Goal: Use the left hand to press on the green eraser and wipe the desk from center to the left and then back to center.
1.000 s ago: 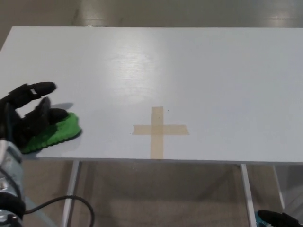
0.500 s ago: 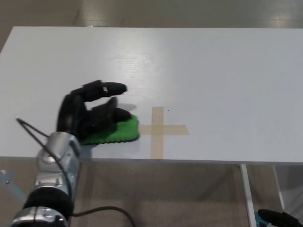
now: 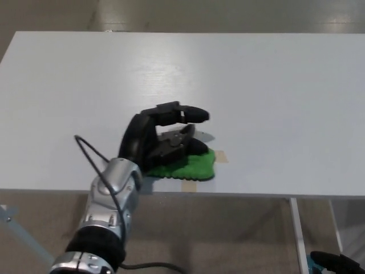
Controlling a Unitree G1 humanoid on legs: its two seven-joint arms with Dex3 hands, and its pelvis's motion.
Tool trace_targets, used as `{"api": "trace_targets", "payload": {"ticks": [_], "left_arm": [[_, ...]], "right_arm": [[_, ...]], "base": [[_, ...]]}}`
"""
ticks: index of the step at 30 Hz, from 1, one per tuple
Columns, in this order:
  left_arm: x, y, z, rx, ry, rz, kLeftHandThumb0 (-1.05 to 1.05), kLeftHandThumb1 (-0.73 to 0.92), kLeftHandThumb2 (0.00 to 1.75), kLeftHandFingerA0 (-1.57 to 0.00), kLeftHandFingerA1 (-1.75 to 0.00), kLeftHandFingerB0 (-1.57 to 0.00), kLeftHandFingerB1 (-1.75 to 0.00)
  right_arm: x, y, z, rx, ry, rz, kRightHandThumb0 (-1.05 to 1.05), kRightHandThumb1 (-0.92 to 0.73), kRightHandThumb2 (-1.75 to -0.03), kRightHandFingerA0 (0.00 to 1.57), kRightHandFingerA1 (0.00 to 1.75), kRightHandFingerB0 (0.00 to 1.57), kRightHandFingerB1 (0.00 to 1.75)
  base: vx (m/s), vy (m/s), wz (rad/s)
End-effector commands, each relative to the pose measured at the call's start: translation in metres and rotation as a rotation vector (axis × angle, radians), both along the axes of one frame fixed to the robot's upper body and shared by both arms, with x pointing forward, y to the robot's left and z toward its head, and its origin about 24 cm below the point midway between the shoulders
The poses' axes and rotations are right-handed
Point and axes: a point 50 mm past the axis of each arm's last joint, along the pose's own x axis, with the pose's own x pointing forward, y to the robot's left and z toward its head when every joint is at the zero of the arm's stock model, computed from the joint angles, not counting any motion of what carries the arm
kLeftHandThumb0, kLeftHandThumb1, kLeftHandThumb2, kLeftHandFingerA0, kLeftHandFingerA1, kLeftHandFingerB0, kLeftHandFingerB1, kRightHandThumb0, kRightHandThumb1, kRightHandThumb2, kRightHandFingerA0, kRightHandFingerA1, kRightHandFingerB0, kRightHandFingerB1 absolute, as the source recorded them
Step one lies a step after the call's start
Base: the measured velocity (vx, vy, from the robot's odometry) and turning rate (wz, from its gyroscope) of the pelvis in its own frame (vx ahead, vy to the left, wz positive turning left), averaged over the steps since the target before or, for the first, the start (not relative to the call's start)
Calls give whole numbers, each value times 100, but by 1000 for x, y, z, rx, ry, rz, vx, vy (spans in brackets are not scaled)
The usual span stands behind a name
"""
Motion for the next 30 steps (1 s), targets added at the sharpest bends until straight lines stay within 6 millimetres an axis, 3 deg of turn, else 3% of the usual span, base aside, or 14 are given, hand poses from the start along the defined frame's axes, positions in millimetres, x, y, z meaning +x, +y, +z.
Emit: {"api": "trace_targets", "payload": {"ticks": [1, 12, 14, 15, 17, 18, 19, 20, 23, 24, 26, 28, 29, 30], "left_arm": [[-6, -20, -9, 29, 60, -29, -14, 84, 66, -103, -82, -97, -62], [-7, -34, -3, 34, 42, -70, -14, 84, 66, -103, -81, -98, -59], [-6, -33, -1, 56, 26, -79, -19, 81, 65, -101, -67, -85, -49], [-5, -30, 2, 85, 8, -87, -35, 73, 61, -78, -45, -53, -36], [-3, -26, 5, 116, -9, -96, -35, 73, 61, -78, -45, -53, -36], [0, -22, 10, 140, -17, -125, -45, 63, 60, -32, -34, -27, -30], [1, -21, 12, 149, -19, -137, -45, 63, 60, -32, -34, -27, -30], [4, -17, 18, 145, -24, -157, -61, 40, 73, -5, -20, -10, -35], [12, -10, 35, 148, -48, -198, -62, 49, 56, 0, -21, -12, -28], [16, -7, 48, 154, -80, -212, -63, 38, 77, 0, -14, -6, -29], [20, -3, 65, 160, -121, -234, -63, 38, 77, 0, -14, -6, -29], [21, 0, 84, 153, -172, -259, -71, 49, 57, 0, -16, -7, -27], [20, 3, 97, 147, -207, -278, -66, 40, 80, 0, -8, -8, -29], [20, 5, 106, 143, -227, -291, -66, 40, 80, 0, -8, -8, -29]], "right_arm": [[-2, -2, 0, 16, -6, -16, -45, -70, -61, 81, 57, 84, 50], [0, 0, 1, -11, -3, -1, -45, -69, -61, 83, 57, 83, 49], [0, -1, 1, -9, -4, -4, -45, -69, -61, 83, 57, 83, 49], [0, 0, 0, -3, -6, -8, -45, -69, -61, 83, 57, 83, 49], [-1, 0, 0, 4, -7, -12, -45, -69, -61, 83, 57, 83, 49], [-1, 0, 0, 9, -7, -11, -45, -69, -61, 84, 59, 84, 50], [-1, 0, 0, 10, -7, -11, -45, -69, -61, 84, 59, 84, 50], [-1, -1, 0, 8, -6, -9, -45, -69, -61, 83, 58, 84, 50], [-1, -1, 0, 6, -1, -9, -45, -69, -61, 83, 58, 84, 50], [-1, -1, 0, 5, 0, -6, -45, -69, -61, 83, 59, 84, 50], [-2, -1, -1, 3, 1, -2, -45, -69, -61, 83, 59, 84, 50], [-1, -1, 0, -1, -1, -6, -45, -69, -61, 83, 56, 84, 50], [0, -1, 0, -2, -1, -7, -45, -69, -61, 83, 55, 84, 50], [0, -1, 0, -3, 0, -7, -45, -69, -61, 83, 55, 84, 50]], "base": [[0, 0, 0], [0, 0, 0], [0, 0, 0], [0, 0, 0], [0, 0, 0], [0, 0, 0], [0, 0, 0], [0, 0, 0], [0, 0, 0], [0, 0, 0], [0, 0, 0], [0, 0, 0], [0, 0, 0], [0, 0, 0]]}}
